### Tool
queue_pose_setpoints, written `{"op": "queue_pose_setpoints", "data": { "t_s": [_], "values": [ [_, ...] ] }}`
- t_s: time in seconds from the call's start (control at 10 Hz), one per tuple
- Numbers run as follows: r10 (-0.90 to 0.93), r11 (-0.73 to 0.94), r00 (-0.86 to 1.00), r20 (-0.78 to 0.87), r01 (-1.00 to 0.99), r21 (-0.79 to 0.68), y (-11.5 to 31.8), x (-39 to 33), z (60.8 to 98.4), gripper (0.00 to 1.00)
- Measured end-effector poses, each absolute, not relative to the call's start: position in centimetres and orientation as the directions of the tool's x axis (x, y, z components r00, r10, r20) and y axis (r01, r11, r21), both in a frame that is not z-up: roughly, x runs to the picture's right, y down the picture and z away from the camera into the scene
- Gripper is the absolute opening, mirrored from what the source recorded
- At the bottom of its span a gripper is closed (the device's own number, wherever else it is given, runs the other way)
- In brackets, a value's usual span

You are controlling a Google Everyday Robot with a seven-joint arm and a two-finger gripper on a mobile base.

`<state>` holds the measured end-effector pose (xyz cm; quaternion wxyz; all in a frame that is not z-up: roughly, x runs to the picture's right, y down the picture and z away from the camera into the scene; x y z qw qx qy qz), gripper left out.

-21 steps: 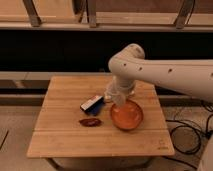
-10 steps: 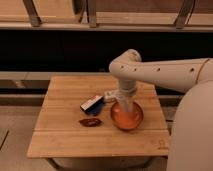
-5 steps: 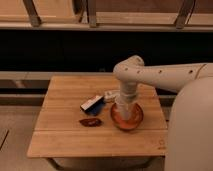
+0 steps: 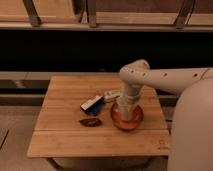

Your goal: Place the ceramic cup in the ceramic bowl

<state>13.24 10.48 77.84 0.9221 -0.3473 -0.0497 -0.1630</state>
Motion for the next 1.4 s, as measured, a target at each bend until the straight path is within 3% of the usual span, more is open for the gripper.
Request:
{"op": "queue_pose_setpoints", "data": {
  "t_s": [0.4, 0.6, 0.9, 1.0, 1.4],
  "values": [
    [-0.261, 0.742, 0.932, 0.252, 0.361, -0.565, 10.5, 12.3, 78.4, 0.00],
    [-0.308, 0.787, 0.913, 0.268, 0.403, -0.467, 8.0, 11.9, 78.5, 0.06],
    [-0.320, 0.790, 0.907, 0.273, 0.415, -0.452, 7.6, 11.5, 78.4, 0.01],
    [-0.321, 0.790, 0.907, 0.273, 0.415, -0.452, 7.6, 11.5, 78.4, 0.06],
    [-0.322, 0.789, 0.907, 0.272, 0.416, -0.452, 7.6, 11.6, 78.4, 0.46]
  ]
}}
